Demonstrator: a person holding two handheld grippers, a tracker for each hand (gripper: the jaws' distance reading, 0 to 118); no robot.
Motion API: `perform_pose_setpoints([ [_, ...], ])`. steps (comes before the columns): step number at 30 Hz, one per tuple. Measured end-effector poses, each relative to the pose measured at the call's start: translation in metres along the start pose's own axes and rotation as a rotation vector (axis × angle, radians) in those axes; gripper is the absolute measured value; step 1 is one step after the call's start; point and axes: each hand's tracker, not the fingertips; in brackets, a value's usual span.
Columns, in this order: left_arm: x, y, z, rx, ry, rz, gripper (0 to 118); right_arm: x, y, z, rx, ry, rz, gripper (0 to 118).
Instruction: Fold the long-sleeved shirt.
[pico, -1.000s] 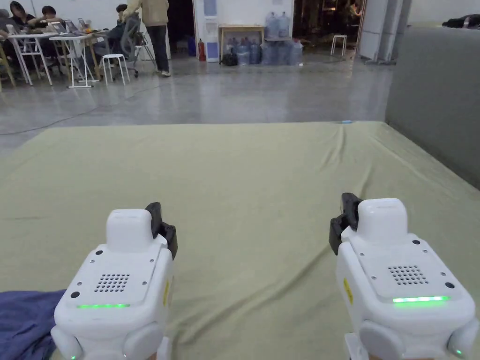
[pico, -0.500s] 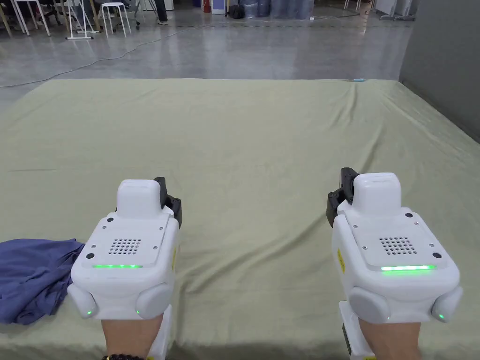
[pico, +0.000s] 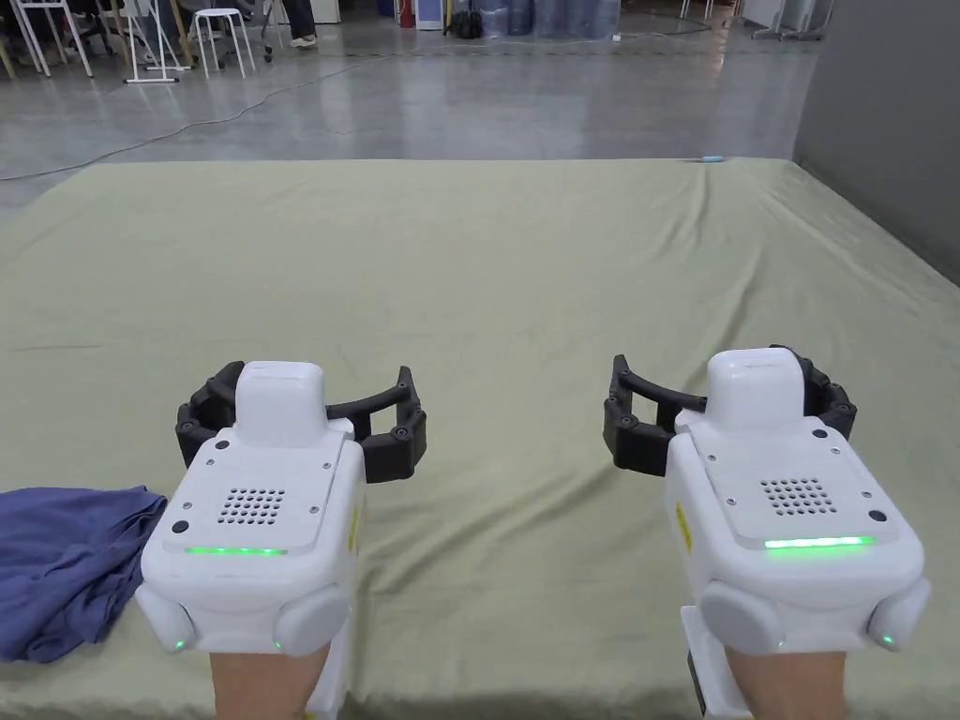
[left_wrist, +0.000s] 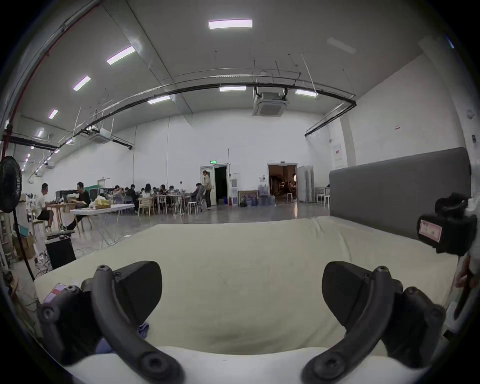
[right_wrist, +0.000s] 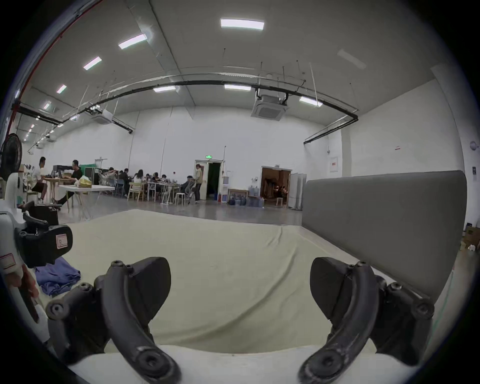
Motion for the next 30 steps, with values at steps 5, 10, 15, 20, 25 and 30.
perform_pose_setpoints([
  [5, -0.004, 0.001, 0.001, -0.021, -0.002, 0.014, 118, 0.002, -0.002, 0.0, -0.009, 0.001, -0.001, 109],
  [10, -0.004, -0.003, 0.008, -0.042, -0.008, 0.005, 118, 0.005, 0.0, 0.003, -0.029, -0.016, -0.018, 109],
  [15, -0.004, -0.004, 0.008, -0.042, -0.014, -0.003, 118, 0.008, 0.003, 0.003, -0.021, -0.016, -0.024, 109],
  [20, -0.003, -0.004, 0.008, -0.043, -0.025, -0.017, 118, 0.008, 0.006, 0.006, -0.012, -0.011, -0.02, 109],
  [25, -0.002, -0.002, 0.01, -0.042, -0.038, -0.018, 118, 0.009, 0.01, 0.007, -0.014, -0.001, -0.024, 109],
  [30, 0.002, 0.0, 0.01, -0.041, -0.045, -0.026, 118, 0.011, 0.012, 0.007, -0.006, -0.003, -0.016, 109],
])
